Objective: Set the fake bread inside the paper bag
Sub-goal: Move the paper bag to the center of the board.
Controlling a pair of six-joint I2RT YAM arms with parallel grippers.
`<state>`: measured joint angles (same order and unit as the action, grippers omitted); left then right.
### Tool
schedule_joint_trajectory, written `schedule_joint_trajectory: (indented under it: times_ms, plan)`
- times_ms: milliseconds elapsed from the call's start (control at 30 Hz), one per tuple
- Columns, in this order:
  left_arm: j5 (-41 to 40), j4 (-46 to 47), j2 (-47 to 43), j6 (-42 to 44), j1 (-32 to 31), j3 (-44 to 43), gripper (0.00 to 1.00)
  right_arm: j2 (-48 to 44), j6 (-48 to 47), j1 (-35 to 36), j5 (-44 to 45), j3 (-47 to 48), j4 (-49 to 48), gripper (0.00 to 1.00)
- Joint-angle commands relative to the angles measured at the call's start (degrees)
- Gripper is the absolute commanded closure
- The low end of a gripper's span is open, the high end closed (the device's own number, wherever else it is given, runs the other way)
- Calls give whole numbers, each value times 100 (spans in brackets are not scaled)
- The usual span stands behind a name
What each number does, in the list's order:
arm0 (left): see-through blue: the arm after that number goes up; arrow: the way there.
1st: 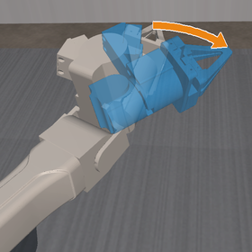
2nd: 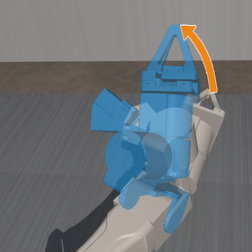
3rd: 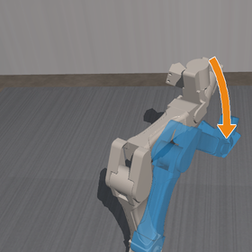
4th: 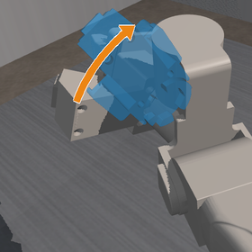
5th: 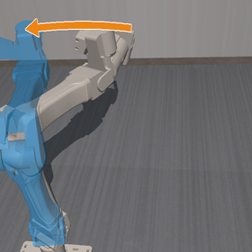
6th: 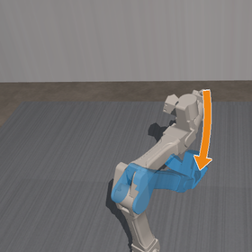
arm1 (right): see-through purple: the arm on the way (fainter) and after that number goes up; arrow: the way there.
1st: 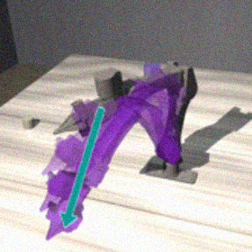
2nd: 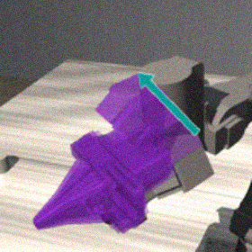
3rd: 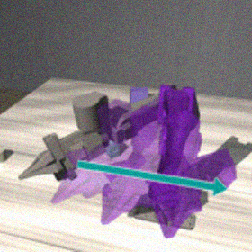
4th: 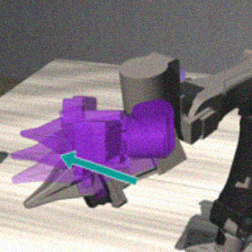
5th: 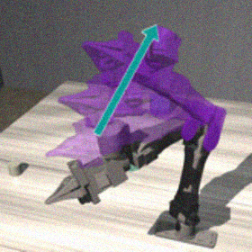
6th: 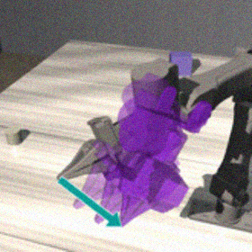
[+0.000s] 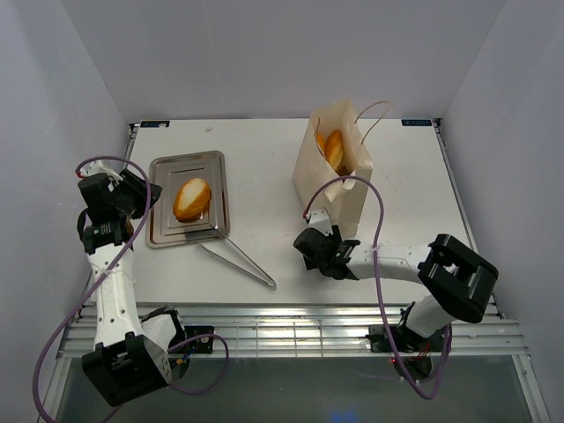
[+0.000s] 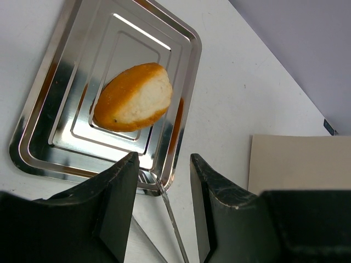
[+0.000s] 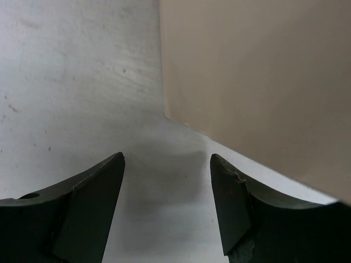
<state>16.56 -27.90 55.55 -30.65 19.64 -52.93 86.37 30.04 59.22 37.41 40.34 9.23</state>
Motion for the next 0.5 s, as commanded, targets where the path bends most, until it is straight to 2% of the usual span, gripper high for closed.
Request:
schedule_joint_trajectory:
  times_ms: [0, 200, 467]
  plan:
    - [-21, 48, -62, 77, -39, -33, 47, 502, -499, -279, -102, 307, -263, 30]
    - [14, 48, -53, 103, -39, -51, 47, 1083, -1069, -640, -374, 948, -633, 30]
    - [40, 74, -35, 148, -39, -16, 47, 1883, -1334, -1105, -621, 1547, -853, 30]
